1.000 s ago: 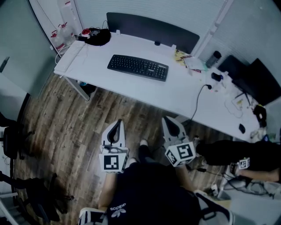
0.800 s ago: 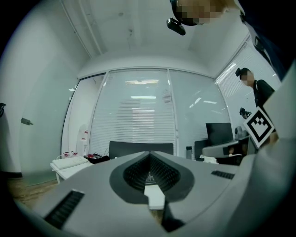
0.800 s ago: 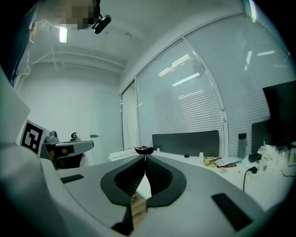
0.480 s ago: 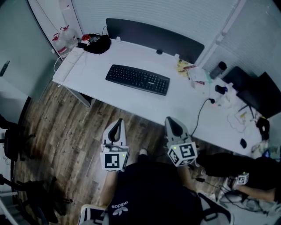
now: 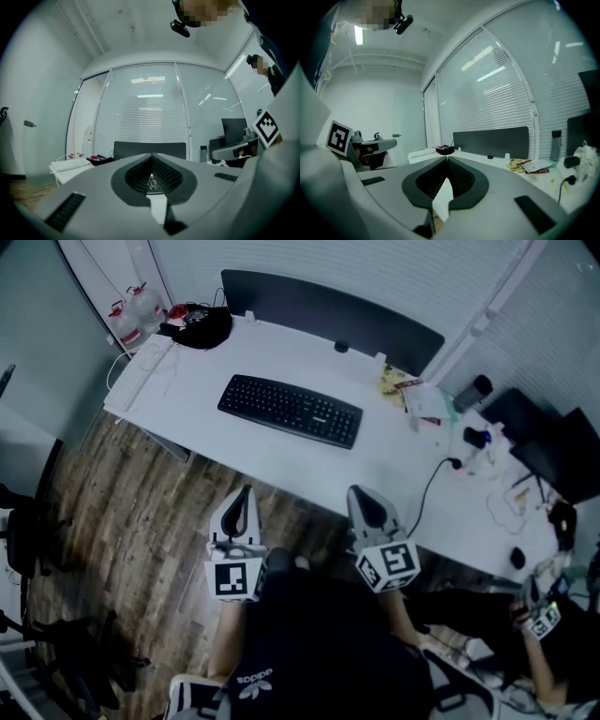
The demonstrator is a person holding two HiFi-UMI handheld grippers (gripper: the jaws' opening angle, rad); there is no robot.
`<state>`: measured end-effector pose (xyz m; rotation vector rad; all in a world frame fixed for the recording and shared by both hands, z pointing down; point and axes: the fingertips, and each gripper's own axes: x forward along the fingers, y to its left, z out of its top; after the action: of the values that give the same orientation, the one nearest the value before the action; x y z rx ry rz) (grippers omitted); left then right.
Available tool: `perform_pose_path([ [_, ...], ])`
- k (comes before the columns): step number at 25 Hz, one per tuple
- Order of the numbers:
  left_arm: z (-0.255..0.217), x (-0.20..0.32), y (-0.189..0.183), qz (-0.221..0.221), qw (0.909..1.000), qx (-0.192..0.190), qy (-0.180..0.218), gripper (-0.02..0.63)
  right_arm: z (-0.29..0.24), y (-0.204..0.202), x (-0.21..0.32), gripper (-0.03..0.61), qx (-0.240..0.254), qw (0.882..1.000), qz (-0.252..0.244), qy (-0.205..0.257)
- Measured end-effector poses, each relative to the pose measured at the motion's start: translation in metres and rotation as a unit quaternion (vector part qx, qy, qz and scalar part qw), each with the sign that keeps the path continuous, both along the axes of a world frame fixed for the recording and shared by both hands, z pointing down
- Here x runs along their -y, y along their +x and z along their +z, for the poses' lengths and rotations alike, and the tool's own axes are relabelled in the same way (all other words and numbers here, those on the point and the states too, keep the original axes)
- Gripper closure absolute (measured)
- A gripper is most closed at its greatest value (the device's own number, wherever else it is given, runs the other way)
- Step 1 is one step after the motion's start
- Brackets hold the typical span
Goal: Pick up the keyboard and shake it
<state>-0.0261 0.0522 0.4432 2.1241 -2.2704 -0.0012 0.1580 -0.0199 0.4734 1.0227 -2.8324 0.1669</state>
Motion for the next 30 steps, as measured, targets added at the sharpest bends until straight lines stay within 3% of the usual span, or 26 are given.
perform_pose_path([
  [9,0.004,0.029,-0.013,0.008,1.0,-0.001,-0.005,0.61,0.004,-0.006,0.021,0.574,-0.001,1.0,0.01,-0.002],
  [14,0.006,0.067,-0.045,0.021,0.9998,-0.003,-0.003,0.609,0.008,-0.021,0.048,0.574,-0.008,0.999,0.037,-0.009],
  [22,0.015,0.153,-0.112,0.082,0.9958,0.019,-0.034,0.611,-0.004,-0.058,0.118,0.574,0.005,0.993,0.114,-0.015],
  [30,0.023,0.23,-0.173,0.128,0.9896,0.032,-0.057,0.61,-0.005,-0.077,0.167,0.574,0.002,0.978,0.21,-0.02],
])
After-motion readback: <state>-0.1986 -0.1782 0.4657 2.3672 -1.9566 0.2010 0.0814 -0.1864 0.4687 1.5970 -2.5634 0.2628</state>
